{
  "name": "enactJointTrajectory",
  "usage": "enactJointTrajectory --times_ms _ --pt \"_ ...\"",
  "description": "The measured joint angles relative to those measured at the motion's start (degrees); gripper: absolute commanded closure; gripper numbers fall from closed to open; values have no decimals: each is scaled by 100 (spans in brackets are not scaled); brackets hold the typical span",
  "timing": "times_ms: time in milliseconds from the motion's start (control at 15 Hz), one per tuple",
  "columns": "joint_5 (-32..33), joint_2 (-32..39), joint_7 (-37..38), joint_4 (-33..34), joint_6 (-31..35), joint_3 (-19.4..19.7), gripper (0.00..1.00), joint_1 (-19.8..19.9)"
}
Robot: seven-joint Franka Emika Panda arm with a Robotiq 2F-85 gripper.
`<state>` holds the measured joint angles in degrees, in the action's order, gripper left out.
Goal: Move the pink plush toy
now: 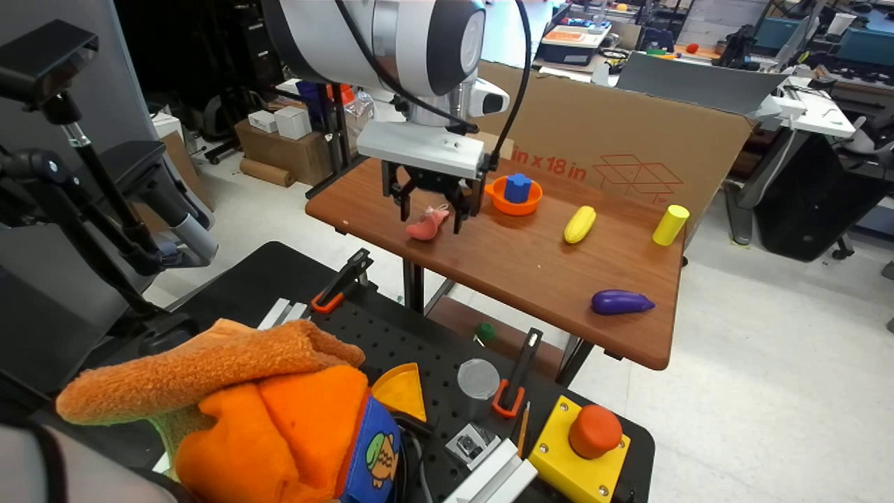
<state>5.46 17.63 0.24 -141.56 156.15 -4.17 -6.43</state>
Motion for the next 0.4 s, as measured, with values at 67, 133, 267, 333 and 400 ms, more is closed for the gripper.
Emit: enactJointTrajectory --times_ms 67,133,267,333,400 --pt "136 -1 92 -2 -65 76 0 -30" --pt "295 -3 216 0 -168 166 0 -63" --pt "557 -7 420 5 -402 335 0 -132" --pt "618 -7 467 6 -461 378 0 -147" --pt "647 -7 490 6 -477 392 0 -151"
